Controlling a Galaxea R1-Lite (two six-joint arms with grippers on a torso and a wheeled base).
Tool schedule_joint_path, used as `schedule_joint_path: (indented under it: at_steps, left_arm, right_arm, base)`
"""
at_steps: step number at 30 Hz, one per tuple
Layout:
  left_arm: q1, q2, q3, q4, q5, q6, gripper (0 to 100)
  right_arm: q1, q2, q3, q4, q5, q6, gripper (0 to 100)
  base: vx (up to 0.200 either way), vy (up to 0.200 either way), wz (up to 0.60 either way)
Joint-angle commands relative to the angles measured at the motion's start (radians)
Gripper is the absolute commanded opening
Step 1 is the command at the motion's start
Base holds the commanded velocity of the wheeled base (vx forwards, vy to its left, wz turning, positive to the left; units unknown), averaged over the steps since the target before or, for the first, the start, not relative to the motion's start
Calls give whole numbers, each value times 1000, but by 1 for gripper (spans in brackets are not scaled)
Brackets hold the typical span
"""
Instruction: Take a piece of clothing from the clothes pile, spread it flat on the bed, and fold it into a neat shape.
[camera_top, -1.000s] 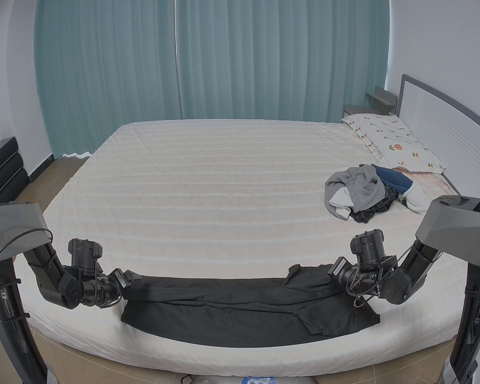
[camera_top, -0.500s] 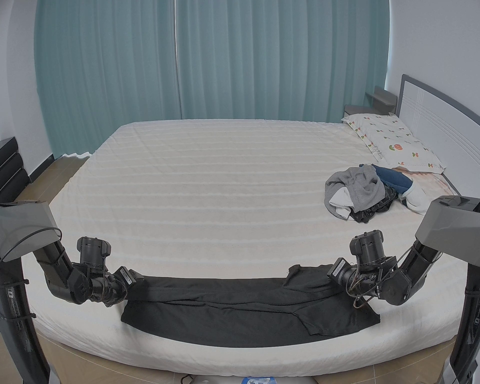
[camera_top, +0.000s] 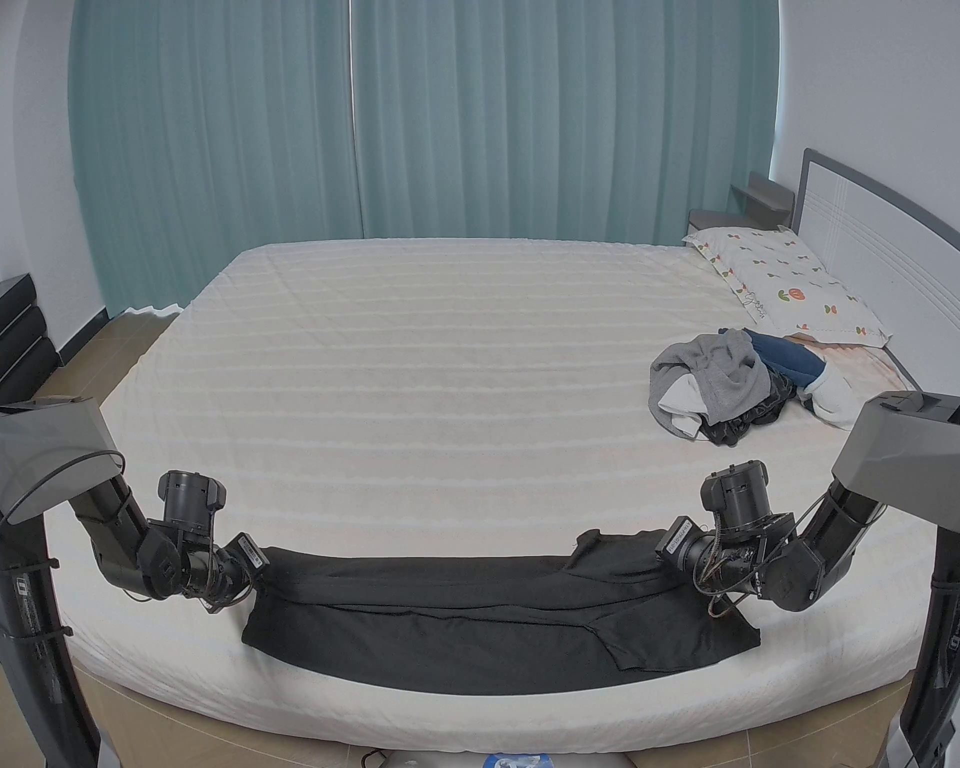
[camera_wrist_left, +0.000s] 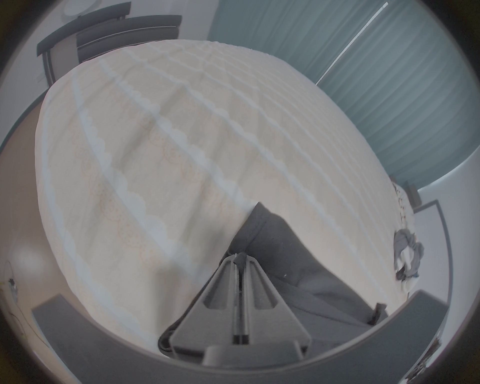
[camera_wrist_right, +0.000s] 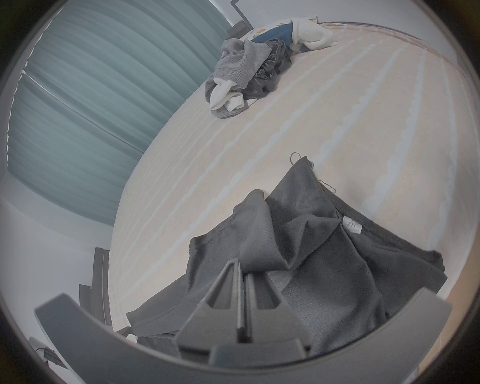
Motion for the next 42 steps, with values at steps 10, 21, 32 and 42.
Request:
schedule_joint_path:
  at_steps: [10, 21, 32, 42]
  left_arm:
    - [-1, -40, -74, -94, 45, -148, 0]
    - [-4, 20, -2, -481, 92, -233, 0]
    - [-7, 69, 146, -521, 68, 7, 0]
    - [-42, 87, 230, -519, 51, 154, 0]
  right_arm:
    - [-10, -31, -22, -107, 1, 0, 0]
    - [-56, 57, -21, -410, -2, -43, 0]
    - [-68, 83, 136, -411, 64, -191, 0]
    - [-53, 109, 222, -422, 66, -253, 0]
  base:
    - [0, 0, 0]
    - [0, 0, 0]
    - [0, 0, 0]
    - [0, 0, 0]
